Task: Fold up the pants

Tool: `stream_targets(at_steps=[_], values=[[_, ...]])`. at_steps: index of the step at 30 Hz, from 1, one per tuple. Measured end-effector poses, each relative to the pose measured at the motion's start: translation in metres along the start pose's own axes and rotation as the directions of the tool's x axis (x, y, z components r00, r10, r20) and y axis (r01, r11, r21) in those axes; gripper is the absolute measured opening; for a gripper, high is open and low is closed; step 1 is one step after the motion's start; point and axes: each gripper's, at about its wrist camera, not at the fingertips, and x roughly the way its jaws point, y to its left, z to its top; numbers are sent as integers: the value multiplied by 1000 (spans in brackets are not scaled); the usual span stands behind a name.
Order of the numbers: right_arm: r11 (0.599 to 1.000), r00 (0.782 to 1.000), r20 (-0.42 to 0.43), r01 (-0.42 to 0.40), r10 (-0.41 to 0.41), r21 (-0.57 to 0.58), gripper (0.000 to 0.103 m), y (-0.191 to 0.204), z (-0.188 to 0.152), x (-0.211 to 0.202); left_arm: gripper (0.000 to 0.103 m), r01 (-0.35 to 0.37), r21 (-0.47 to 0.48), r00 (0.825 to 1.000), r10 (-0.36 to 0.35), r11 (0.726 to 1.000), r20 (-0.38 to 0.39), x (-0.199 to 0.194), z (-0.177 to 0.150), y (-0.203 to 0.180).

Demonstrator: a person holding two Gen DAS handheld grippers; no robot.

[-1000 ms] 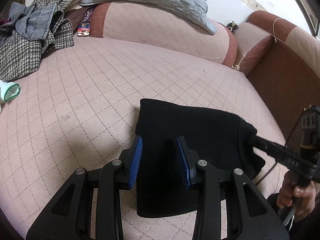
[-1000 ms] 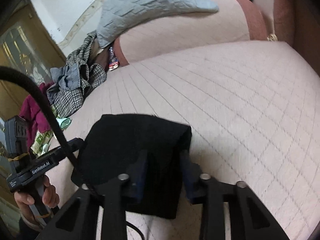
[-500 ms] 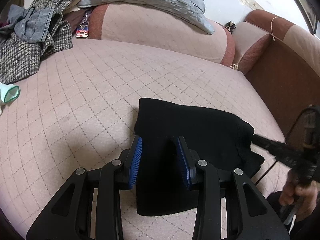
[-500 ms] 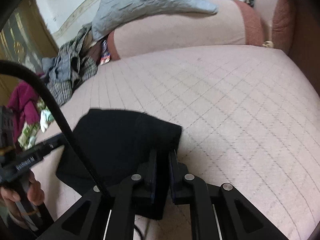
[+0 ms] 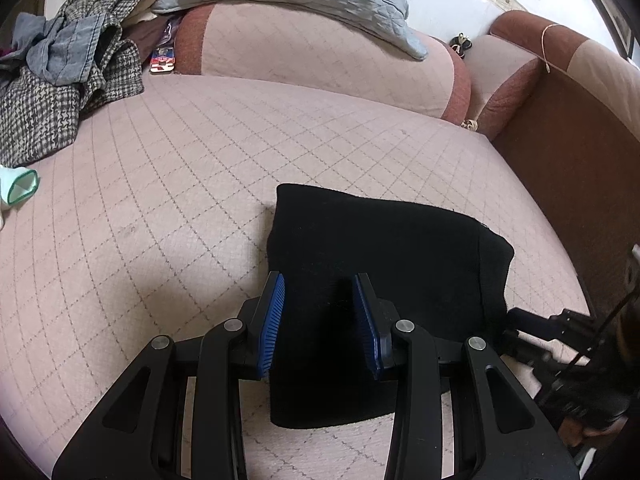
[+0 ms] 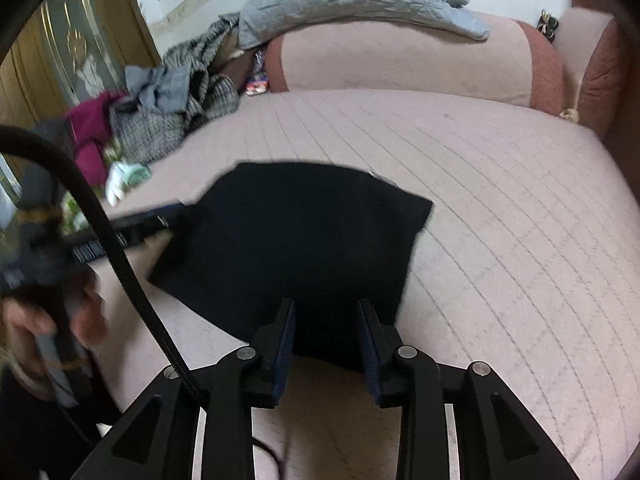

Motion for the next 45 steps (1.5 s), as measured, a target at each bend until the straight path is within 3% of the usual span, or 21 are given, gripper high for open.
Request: stream_targets(at_steps=[1, 2, 6, 13, 15, 16, 20, 24, 29, 32, 33, 38, 42, 45], values=[[1000, 1000, -4, 23, -23, -9, 45, 0, -3, 2, 35, 0, -2, 1000, 0, 1000, -1, 0, 1, 1], [1000, 1000, -15, 22, -22, 9, 46, -3, -7, 6, 35, 1, -4, 1000, -1, 1000, 0, 0, 1, 1], [968, 991, 11, -133, 134, 211, 47, -34, -8, 3, 35, 17, -20, 1000, -17, 1000, 1, -2, 1, 3], [930, 982, 70, -189, 176, 315, 50, -57, 0, -1, 35, 86, -137, 996, -90, 987, -24, 1, 6, 21], [903, 972, 84, -235, 220, 360, 51, -63, 2, 9, 54, 85, -162, 995, -91, 983, -35, 4, 6, 26], [892, 968, 83, -252, 238, 376, 51, -65, 3, 14, 58, 86, -177, 995, -93, 981, -34, 5, 5, 28], [870, 957, 68, -286, 283, 402, 62, -69, 5, 32, 60, 109, -217, 990, -124, 970, -59, 12, 5, 34], [838, 937, 91, -343, 338, 425, 63, -74, 6, 42, 60, 106, -221, 989, -126, 969, -78, 20, 5, 32], [856, 939, 84, -340, 335, 390, 64, -67, 10, 49, 62, 111, -215, 988, -131, 970, -84, 26, 6, 28], [869, 942, 87, -332, 323, 366, 66, -62, 12, 53, 70, 110, -207, 987, -132, 972, -95, 32, 4, 26], [870, 942, 91, -332, 322, 364, 66, -61, 12, 54, 70, 113, -208, 986, -136, 971, -98, 35, 3, 27], [873, 941, 127, -337, 313, 352, 40, -62, 4, 44, 66, 122, -180, 987, -139, 976, -86, 36, 0, 19], [897, 943, 154, -328, 294, 298, 35, -49, 14, 29, 49, 123, -156, 989, -135, 980, -66, 27, 6, 14], [889, 932, 182, -356, 314, 289, 34, -48, 26, 19, 48, 158, -170, 986, -164, 973, -22, 12, 19, 20]])
